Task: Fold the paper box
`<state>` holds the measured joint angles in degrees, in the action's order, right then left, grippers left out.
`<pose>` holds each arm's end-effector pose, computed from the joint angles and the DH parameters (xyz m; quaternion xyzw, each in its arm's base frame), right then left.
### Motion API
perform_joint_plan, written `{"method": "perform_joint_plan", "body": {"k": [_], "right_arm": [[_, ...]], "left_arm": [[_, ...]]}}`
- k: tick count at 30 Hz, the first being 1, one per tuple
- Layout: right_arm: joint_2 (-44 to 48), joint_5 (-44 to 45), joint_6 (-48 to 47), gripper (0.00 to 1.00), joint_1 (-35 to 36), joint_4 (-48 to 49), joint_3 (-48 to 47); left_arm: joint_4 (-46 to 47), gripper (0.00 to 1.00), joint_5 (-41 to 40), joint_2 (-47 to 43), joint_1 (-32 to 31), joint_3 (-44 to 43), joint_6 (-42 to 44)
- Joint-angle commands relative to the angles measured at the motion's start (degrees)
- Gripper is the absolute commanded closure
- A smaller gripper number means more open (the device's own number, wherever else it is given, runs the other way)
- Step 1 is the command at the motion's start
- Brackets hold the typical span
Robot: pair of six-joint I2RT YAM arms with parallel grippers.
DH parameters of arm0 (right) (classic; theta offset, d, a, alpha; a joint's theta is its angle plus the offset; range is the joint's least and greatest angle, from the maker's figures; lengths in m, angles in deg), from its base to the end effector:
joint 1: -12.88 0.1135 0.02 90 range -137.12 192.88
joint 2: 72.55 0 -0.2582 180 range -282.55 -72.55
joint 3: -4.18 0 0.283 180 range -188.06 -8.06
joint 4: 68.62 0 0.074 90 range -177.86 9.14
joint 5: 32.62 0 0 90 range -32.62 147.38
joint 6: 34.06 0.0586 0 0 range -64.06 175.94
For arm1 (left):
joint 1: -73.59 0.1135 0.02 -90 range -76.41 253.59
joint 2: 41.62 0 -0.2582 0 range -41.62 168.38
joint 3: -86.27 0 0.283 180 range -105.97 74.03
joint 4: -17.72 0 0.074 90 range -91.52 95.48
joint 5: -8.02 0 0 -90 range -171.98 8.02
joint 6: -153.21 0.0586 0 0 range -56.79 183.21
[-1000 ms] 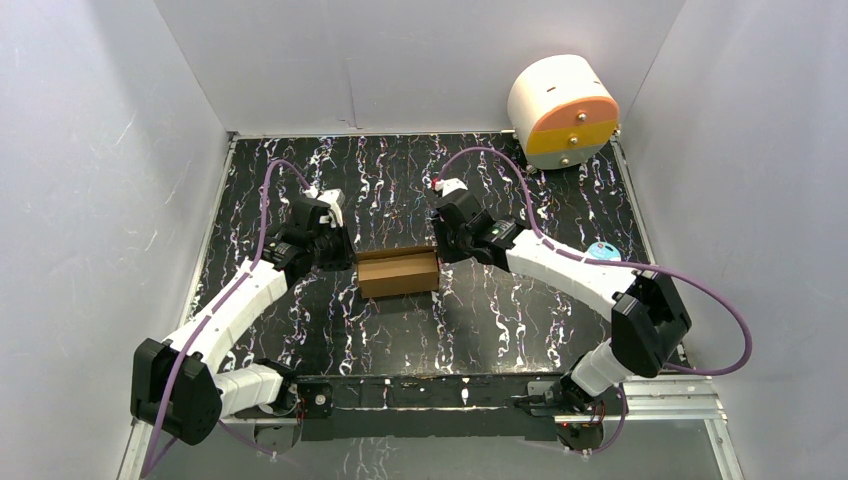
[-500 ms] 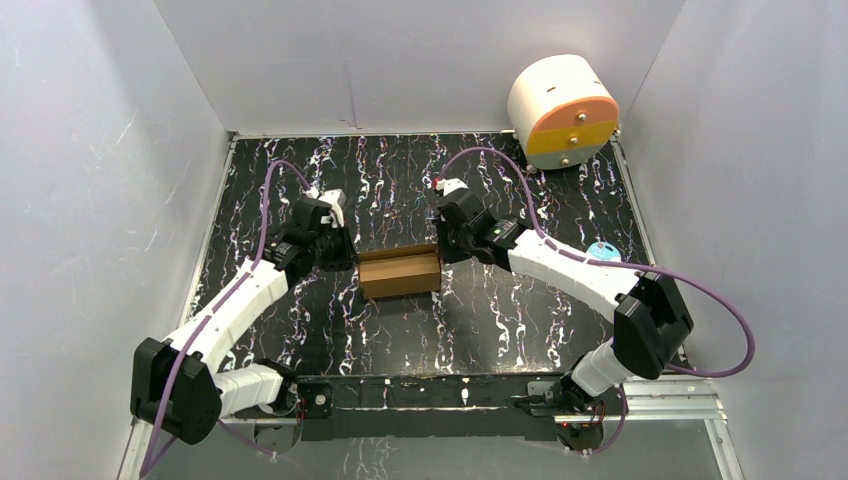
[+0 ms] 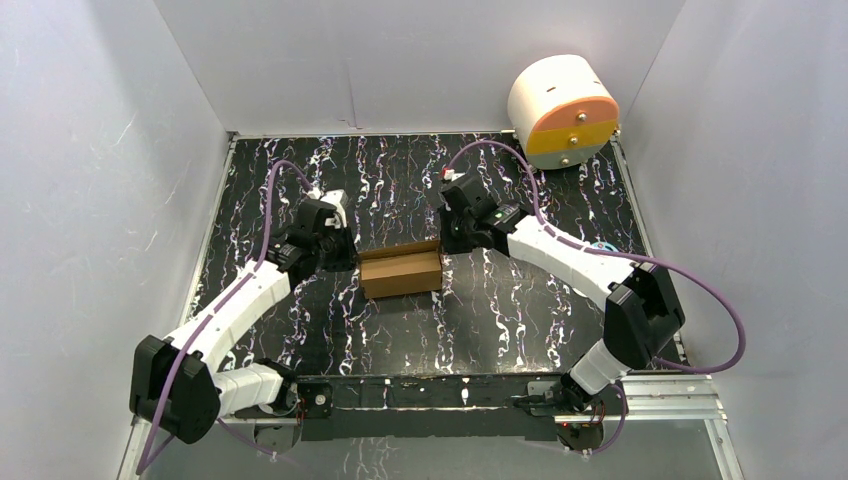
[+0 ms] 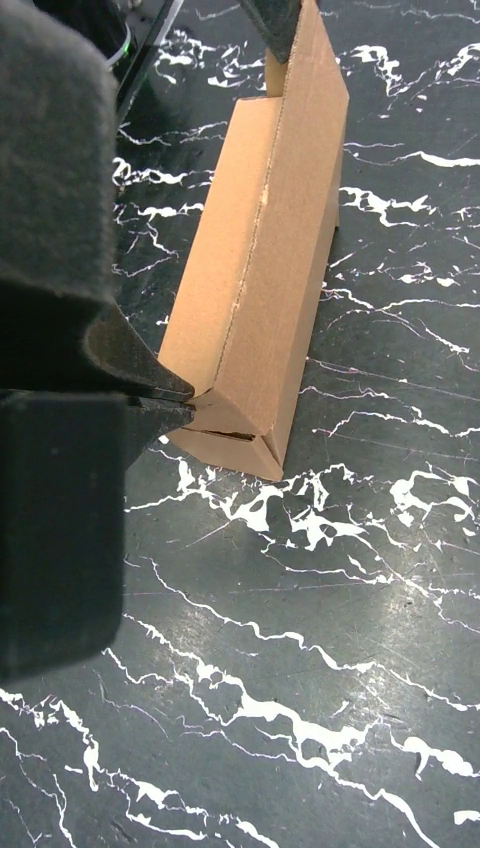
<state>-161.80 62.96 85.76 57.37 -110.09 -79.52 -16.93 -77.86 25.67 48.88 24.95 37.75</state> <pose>0.2811 0.2682 0.2475 -0.1010 0.9240 0.1849 0.3190 0.2729 -0.1302 0.2360 0.0091 0.9081 -0.2066 0.3642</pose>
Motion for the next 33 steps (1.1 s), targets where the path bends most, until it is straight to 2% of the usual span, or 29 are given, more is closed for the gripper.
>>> {"method": "perform_joint_plan", "body": {"k": [1,7,12,33], "right_arm": [[-0.37,-5.95,2.78,1.0,-2.65,1.29,-1.97],[-0.48,-8.24,3.55,1.0,-3.56,2.03,-2.35],[-0.77,-5.89,2.43,1.0,-3.54,1.2,-2.51],[3.22,-7.95,-0.49,1.0,-3.12,9.2,10.49]], "left_arm": [[-3.07,0.96,-1.32,1.12,-1.95,1.82,-0.93],[-2.39,0.96,-1.22,2.03,-2.6,2.02,-1.35],[-1.92,0.96,-1.21,2.02,-2.76,1.75,-1.42],[-2.51,0.96,-0.92,0.39,-3.15,3.53,-2.27]]}}
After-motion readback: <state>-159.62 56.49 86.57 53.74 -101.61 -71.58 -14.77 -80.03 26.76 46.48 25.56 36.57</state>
